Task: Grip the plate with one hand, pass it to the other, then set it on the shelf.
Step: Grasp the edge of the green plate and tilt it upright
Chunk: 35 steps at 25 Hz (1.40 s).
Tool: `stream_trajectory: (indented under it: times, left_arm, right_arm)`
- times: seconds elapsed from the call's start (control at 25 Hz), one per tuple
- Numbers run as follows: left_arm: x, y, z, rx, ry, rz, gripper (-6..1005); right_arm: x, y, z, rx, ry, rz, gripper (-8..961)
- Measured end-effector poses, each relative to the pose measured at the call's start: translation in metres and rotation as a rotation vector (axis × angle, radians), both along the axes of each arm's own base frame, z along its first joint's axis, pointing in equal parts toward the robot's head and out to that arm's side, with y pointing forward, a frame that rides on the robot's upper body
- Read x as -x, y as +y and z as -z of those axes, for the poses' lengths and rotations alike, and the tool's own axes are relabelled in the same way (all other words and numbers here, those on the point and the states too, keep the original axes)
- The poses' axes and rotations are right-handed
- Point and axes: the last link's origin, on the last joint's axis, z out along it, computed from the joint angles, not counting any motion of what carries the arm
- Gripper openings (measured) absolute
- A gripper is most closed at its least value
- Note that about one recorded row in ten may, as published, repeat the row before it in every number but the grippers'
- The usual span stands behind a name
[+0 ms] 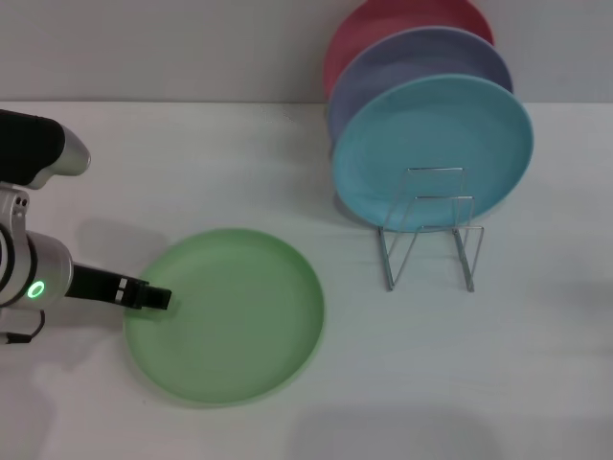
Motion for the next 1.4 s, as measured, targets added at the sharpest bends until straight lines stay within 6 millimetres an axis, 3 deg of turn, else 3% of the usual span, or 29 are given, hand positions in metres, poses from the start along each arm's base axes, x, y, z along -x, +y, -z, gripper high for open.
stream_trajectory:
  times: [0.6, 0.8, 1.28, 1.36, 1.4]
  left_arm:
    - [0.0036, -0.0022, 0.0021, 0.033, 0.019, 0.003, 739]
    - [0.0052, -0.0017, 0.0041, 0.042, 0.022, 0.001, 523]
    - [0.0011, 0.0000, 0.0040, 0.046, 0.025, 0.029, 287]
    - [0.0008, 0.0002, 0.0041, 0.047, 0.026, 0.031, 126]
    - [0.0010, 0.0002, 0.0038, 0.047, 0.027, 0.031, 121]
  right_arm:
    - [-0.0002, -0.0028, 0.0002, -0.001, -0.002, -0.002, 796]
    - [0.0002, -0.0027, 0.0004, 0.000, -0.002, -0.004, 795]
    - [0.0002, -0.0033, 0.0002, -0.001, -0.003, -0.005, 796]
    - [0.0002, -0.0033, 0.0002, -0.001, -0.003, -0.005, 796]
    - [0.0002, -0.0033, 0.0002, -0.001, -0.003, -0.005, 796]
